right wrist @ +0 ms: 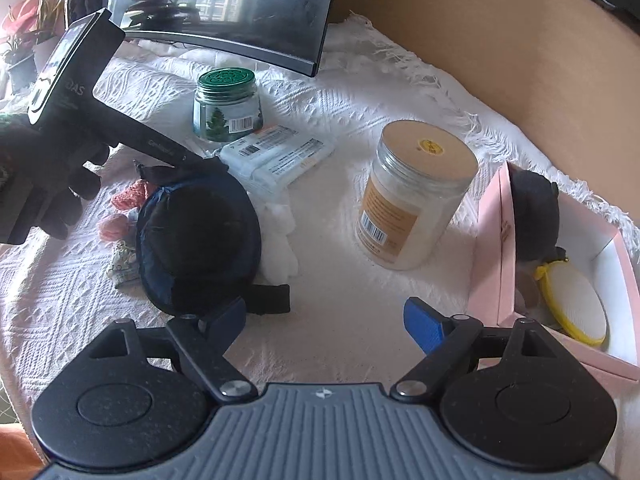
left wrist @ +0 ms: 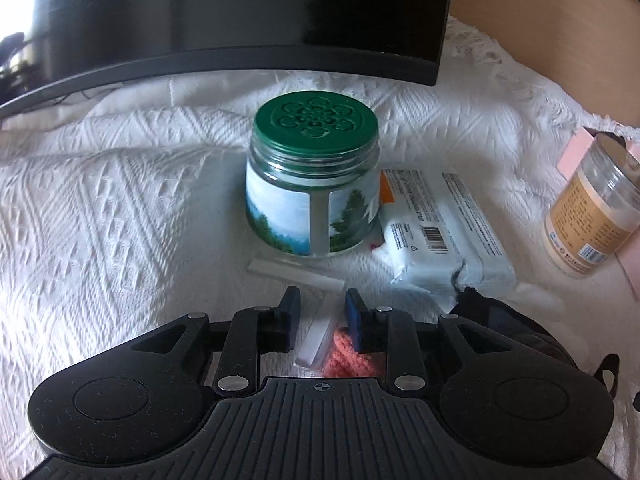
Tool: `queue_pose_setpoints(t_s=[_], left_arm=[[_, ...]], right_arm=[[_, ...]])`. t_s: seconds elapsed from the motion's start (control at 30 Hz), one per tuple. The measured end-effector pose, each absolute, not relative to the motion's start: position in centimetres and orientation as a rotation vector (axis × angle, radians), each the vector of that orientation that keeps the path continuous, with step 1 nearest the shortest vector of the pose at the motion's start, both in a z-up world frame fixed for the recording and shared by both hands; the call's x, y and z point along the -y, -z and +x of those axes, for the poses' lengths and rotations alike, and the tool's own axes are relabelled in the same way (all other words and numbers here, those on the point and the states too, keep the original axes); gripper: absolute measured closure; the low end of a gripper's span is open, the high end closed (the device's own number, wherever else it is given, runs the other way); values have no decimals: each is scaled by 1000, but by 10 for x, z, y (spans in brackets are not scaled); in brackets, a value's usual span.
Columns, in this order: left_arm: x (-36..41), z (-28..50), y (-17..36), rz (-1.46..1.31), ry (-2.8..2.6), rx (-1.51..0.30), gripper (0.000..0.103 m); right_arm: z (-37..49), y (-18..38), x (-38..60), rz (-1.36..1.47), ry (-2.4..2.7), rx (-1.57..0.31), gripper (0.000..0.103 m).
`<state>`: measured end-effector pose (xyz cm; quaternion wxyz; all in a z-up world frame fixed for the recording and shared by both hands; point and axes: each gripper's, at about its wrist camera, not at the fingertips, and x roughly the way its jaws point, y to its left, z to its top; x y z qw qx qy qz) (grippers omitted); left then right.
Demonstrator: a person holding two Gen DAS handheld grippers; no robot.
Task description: Organize soft objects
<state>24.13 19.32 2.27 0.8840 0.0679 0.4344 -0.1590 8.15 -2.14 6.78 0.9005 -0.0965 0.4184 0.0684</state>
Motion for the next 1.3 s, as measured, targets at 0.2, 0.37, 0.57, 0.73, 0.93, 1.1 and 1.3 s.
queue_pose_setpoints(t_s=[0.2,0.37,0.57,0.73,0.93,1.1,1.3], left_arm=[[-190,237,-22,175,337,-870,84],[-192,227,-22,155,325,-845,87],[-223,208,-34,39,306,-807,88],[-239,192,-50,-9,309,-750,90],[-260,177,-60,-69,320,-723,95],[-281,172,-56,-140,302,-736,95],[-297,179,-50,-281,325,-802,80]], right_arm=[[85,-66,17,-193,-155,-858,16],[85,-72,4,-237,-188,-812,16],[111,-91,-8,-202,-243,-791,16],[165,-114,-13,12,-243,-820,7],[241,-93,-33,111,-170,-932,0],[271,-70,-47,73,-117,-1029,0],[240,-62,-68,-75,-210,-995,0]])
